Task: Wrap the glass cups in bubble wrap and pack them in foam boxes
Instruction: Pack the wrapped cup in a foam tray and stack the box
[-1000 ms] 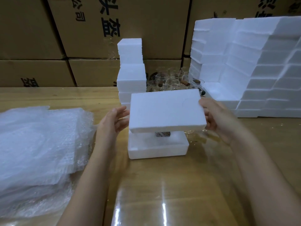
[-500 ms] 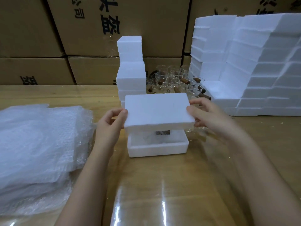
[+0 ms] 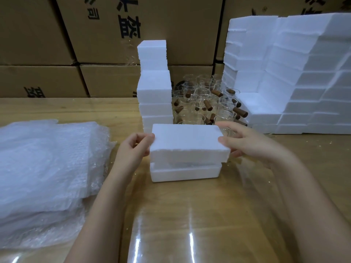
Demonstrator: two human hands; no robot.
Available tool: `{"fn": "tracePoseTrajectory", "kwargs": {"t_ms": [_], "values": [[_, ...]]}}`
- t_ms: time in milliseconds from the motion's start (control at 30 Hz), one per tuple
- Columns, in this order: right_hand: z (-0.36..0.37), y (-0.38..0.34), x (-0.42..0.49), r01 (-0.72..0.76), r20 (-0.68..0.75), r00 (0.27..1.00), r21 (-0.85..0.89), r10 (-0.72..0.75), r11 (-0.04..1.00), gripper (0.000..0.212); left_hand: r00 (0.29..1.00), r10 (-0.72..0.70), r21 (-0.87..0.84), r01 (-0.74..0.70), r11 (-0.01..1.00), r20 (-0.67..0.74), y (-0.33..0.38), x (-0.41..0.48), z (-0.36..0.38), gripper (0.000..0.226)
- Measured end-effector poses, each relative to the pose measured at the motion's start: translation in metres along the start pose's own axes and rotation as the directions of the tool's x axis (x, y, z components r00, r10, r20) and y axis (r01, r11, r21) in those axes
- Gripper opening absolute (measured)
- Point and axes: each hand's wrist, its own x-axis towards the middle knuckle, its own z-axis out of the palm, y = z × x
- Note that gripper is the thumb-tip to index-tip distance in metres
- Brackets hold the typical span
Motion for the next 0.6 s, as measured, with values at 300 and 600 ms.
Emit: {"fn": "tracePoseTrajectory", "kwargs": {"t_ms": [300, 600], "values": [[0.0, -0.005, -0.005, 0.004, 0.092, 0.996, -0.081, 0.004, 0.997, 0.032, 0.998, -0.015, 0.066, 0.01, 0.998, 0.064, 0.0, 0.001, -0.012, 0.009], [0.0, -0.002, -0.003, 0.002, 0.115, 0.993, -0.102, 0.009, 0.995, 0.033, 0.994, -0.026, 0.091, 0.016, 0.996, 0.109, -0.004, 0.0, -0.013, 0.018]]}}
